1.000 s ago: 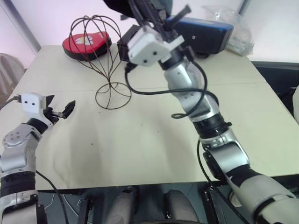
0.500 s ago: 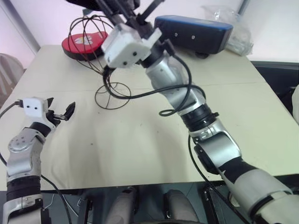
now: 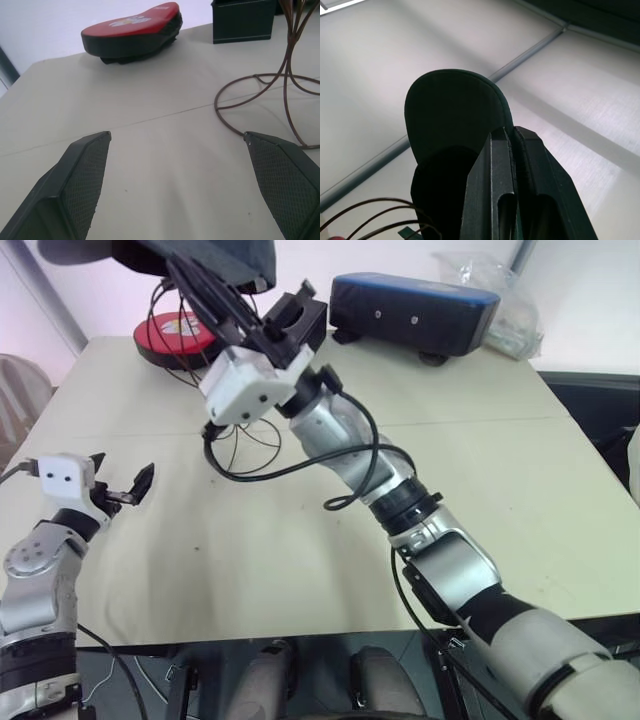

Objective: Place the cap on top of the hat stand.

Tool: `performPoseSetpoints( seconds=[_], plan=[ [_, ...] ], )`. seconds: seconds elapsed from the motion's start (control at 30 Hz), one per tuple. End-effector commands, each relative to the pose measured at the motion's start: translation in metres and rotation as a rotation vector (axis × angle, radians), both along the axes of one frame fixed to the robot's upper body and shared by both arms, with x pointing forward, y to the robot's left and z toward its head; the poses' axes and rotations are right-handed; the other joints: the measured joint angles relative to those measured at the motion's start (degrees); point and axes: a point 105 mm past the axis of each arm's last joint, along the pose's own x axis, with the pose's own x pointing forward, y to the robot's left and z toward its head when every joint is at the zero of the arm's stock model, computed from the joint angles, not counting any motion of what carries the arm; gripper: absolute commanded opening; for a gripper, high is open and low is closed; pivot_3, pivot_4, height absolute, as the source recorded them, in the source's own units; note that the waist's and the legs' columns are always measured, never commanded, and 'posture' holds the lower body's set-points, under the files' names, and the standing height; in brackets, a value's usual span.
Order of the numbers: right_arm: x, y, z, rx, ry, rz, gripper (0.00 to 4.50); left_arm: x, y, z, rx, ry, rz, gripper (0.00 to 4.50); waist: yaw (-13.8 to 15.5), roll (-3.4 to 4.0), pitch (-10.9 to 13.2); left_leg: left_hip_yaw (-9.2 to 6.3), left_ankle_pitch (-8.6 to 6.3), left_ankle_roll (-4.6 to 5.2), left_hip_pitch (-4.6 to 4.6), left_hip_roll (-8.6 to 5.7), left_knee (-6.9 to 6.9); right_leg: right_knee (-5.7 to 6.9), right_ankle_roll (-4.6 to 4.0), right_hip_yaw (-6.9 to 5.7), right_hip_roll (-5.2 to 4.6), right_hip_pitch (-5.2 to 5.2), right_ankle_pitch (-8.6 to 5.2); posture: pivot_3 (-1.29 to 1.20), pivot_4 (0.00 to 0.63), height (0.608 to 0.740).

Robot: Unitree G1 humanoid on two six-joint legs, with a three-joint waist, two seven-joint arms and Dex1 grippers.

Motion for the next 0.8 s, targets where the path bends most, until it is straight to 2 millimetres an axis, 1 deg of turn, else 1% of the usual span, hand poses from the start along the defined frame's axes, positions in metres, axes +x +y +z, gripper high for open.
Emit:
performPoseSetpoints(
  seconds=[0.03,0.17,0.27,0.43,0.6,0.8],
  plan=[
    [-0.009,0.003,0.004,0.023,-0.033,0.028,0.02,-0.005,0.004,0.016,0.026,-0.046,0.012,4.50,0.0,0.00,0.0,0.00,0.00,0.00,0.00,0.00,0.00,0.00,0.00,0.00,0.00,-0.01,0.00,0.00,0.150,0.740],
    [-0.008,0.007,-0.009,-0.004,-0.021,0.022,0.02,-0.006,0.003,0.014,0.025,-0.039,0.008,4.50,0.0,0.00,0.0,0.00,0.02,-0.04,0.00,0.01,-0.05,0.02,-0.01,0.01,0.02,-0.04,0.00,0.00,0.150,0.740],
    [-0.007,0.011,-0.029,-0.049,-0.021,0.016,0.02,-0.006,0.002,0.012,0.024,-0.035,0.005,4.50,0.0,0.00,0.0,0.00,0.03,-0.05,0.00,0.01,-0.05,0.02,-0.01,0.02,0.02,-0.04,0.00,0.00,0.150,0.740],
    [-0.008,0.016,-0.053,-0.107,-0.039,0.009,0.02,-0.005,0.002,0.011,0.022,-0.030,0.002,4.50,-0.1,0.00,0.0,0.00,0.05,-0.07,0.00,0.00,-0.06,0.02,-0.01,0.02,0.02,-0.05,0.00,0.00,0.150,0.740],
    [-0.009,0.018,-0.074,-0.159,-0.066,0.005,0.02,-0.006,0.002,0.009,0.022,-0.025,0.001,4.50,0.0,0.00,0.0,0.00,0.07,-0.11,0.01,0.01,-0.06,0.06,-0.01,0.02,0.04,-0.05,-0.01,0.00,0.150,0.740],
    [-0.004,0.016,-0.093,-0.190,-0.091,-0.034,0.02,-0.008,0.001,0.006,0.022,-0.018,-0.001,4.50,0.0,-0.01,0.0,-0.01,0.08,-0.12,0.02,0.01,-0.06,0.07,-0.02,0.03,0.05,-0.05,-0.01,0.00,0.150,0.740]
  ],
)
